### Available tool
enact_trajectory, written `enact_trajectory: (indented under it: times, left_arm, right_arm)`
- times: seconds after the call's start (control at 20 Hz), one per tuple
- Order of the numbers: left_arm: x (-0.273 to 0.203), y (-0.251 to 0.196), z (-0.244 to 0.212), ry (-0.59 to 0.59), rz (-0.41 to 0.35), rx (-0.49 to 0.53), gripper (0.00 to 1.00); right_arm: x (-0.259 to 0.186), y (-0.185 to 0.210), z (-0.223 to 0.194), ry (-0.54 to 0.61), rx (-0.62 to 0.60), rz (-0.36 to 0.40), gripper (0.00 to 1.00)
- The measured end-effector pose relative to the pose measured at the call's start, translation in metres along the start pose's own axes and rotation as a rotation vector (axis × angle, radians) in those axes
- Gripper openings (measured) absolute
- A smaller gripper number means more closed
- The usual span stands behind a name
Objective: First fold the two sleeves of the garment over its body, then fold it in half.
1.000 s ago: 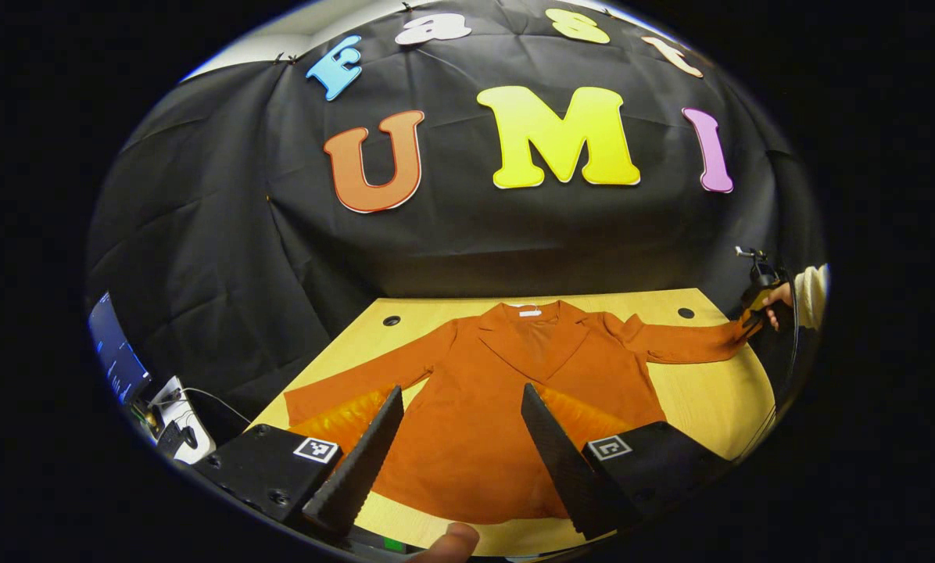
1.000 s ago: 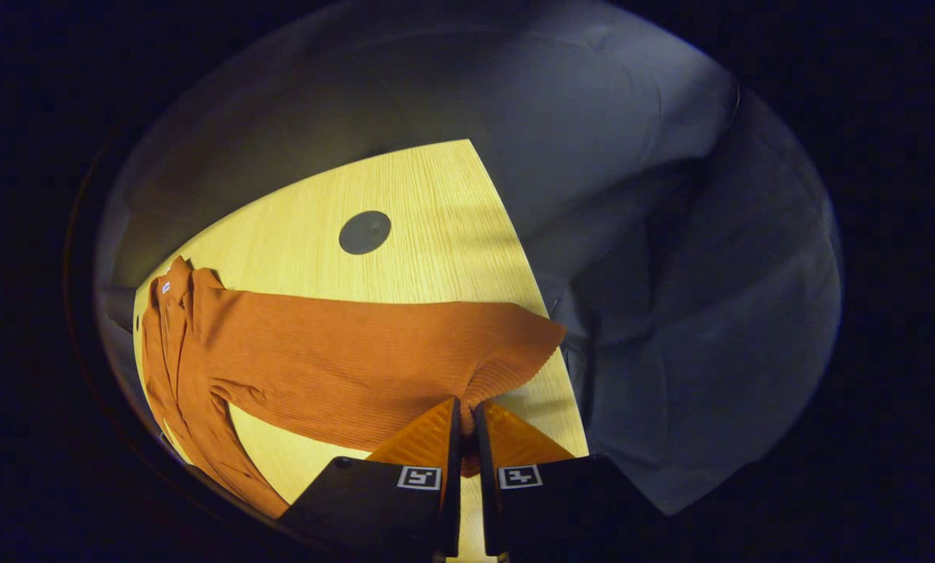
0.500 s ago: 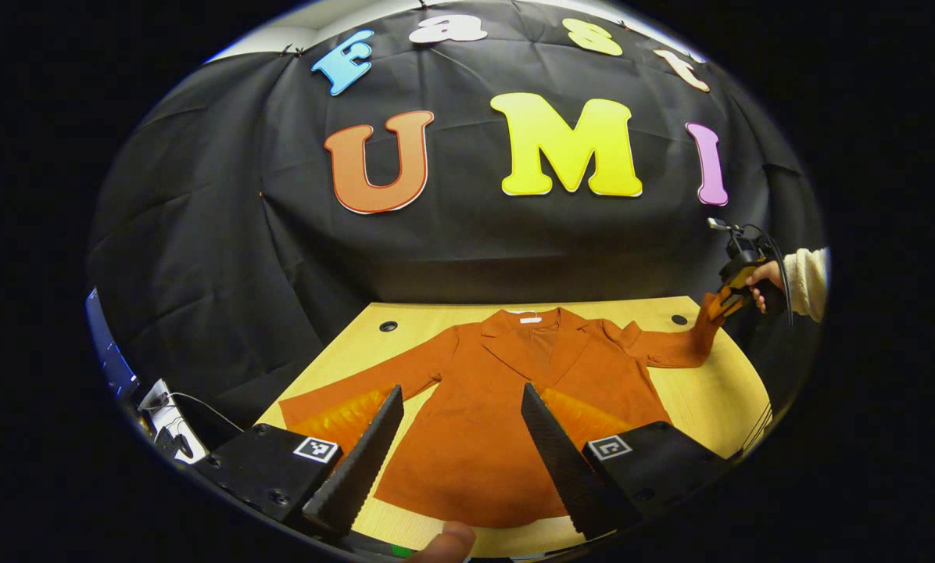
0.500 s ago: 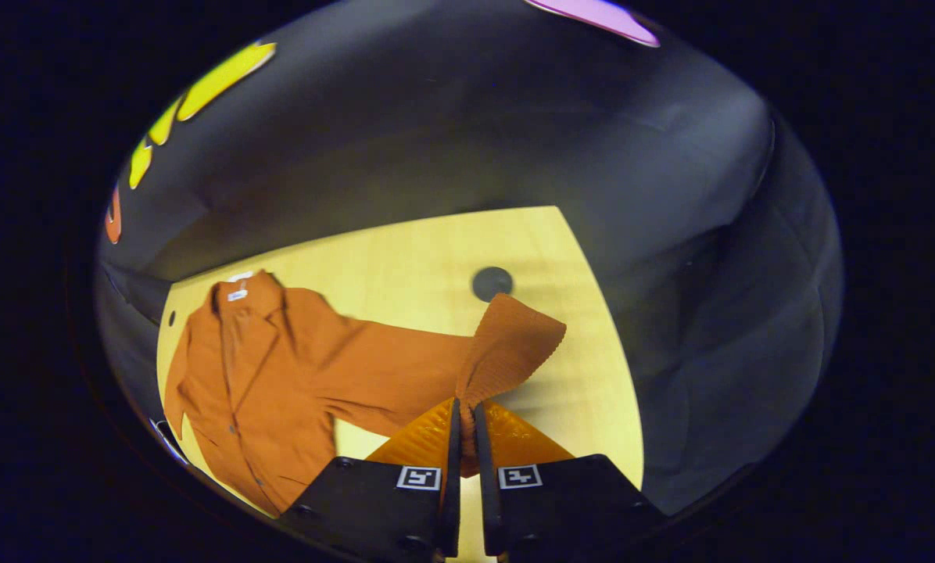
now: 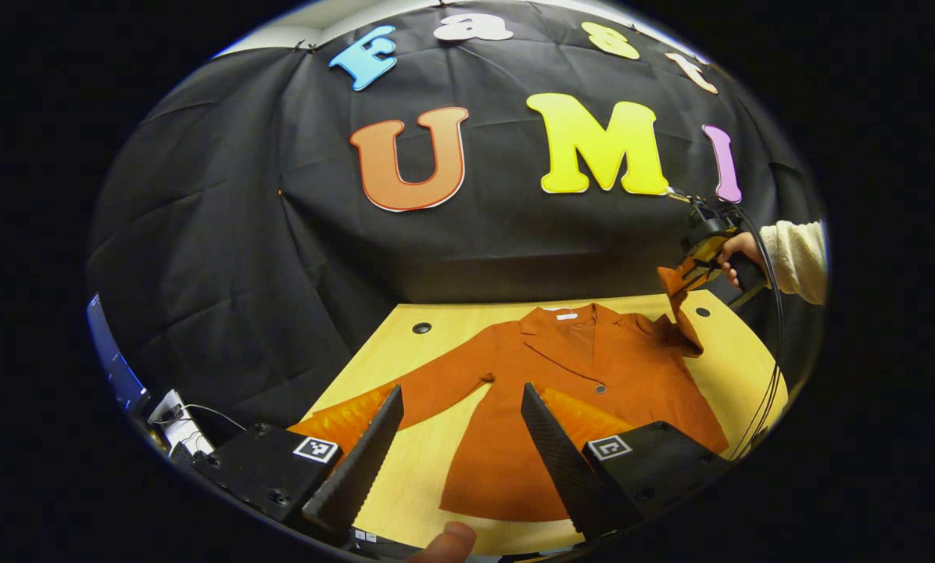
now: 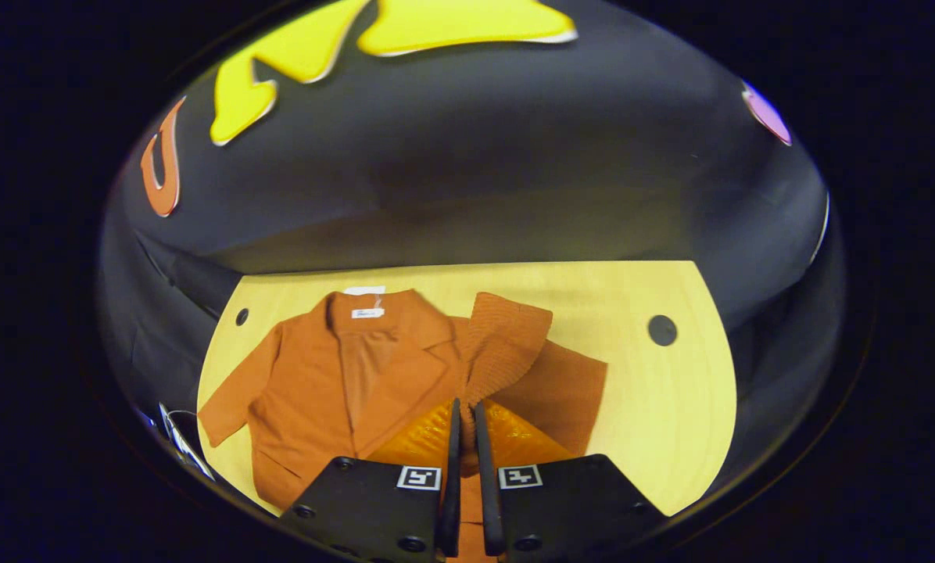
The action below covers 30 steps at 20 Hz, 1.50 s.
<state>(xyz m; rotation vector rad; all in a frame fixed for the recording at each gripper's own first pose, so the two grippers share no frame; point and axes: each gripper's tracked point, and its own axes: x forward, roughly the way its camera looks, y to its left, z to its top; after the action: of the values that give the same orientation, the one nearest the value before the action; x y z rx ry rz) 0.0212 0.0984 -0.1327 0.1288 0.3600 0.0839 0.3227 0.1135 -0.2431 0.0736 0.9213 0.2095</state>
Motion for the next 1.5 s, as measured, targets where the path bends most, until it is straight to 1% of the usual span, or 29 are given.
enact_trajectory:
  times: [0.2,0.4,0.55,0.65,0.75,0.9,1.05,1.1,1.25,1.3,1.35,1.45,1.5]
  left_arm:
    - [0.008,0.026,-0.012,0.015,0.000,-0.016,0.99]
    - [0.009,0.036,-0.022,0.023,-0.016,-0.013,0.99]
    - [0.010,0.049,-0.025,0.013,-0.010,0.006,0.99]
    - [0.011,0.054,-0.030,0.009,-0.006,0.015,0.99]
    - [0.010,0.055,-0.036,0.012,-0.021,0.013,0.99]
    - [0.004,0.063,-0.041,0.007,-0.017,0.009,0.99]
    - [-0.001,0.069,-0.053,0.021,-0.009,-0.004,0.99]
    - [-0.002,0.070,-0.057,0.026,-0.009,-0.010,0.99]
    - [-0.005,0.074,-0.066,0.043,-0.004,-0.020,0.99]
    - [-0.005,0.078,-0.072,0.049,0.002,-0.026,1.00]
    - [-0.007,0.078,-0.074,0.057,0.005,-0.034,0.99]
    - [-0.007,0.081,-0.083,0.076,0.018,-0.055,0.99]
    - [-0.005,0.082,-0.087,0.089,0.019,-0.067,1.00]
  right_arm:
    - [0.018,0.076,-0.005,0.025,-0.053,0.032,0.12]
    - [0.028,0.131,-0.015,0.044,-0.097,0.065,0.12]
    - [0.039,0.169,-0.025,0.055,-0.150,0.081,0.12]
    - [0.047,0.196,-0.037,0.081,-0.175,0.085,0.12]
    - [0.065,0.219,-0.048,0.101,-0.200,0.076,0.13]
    - [0.087,0.245,-0.069,0.131,-0.250,0.062,0.13]
    - [0.111,0.270,-0.087,0.155,-0.249,0.066,0.12]
    - [0.121,0.273,-0.092,0.165,-0.260,0.044,0.12]
    - [0.135,0.277,-0.108,0.195,-0.279,0.013,0.12]
    - [0.142,0.279,-0.111,0.201,-0.275,0.003,0.10]
    - [0.144,0.279,-0.113,0.205,-0.269,-0.001,0.13]
    - [0.147,0.292,-0.115,0.201,-0.233,0.041,0.12]
    - [0.145,0.293,-0.112,0.191,-0.232,0.041,0.24]
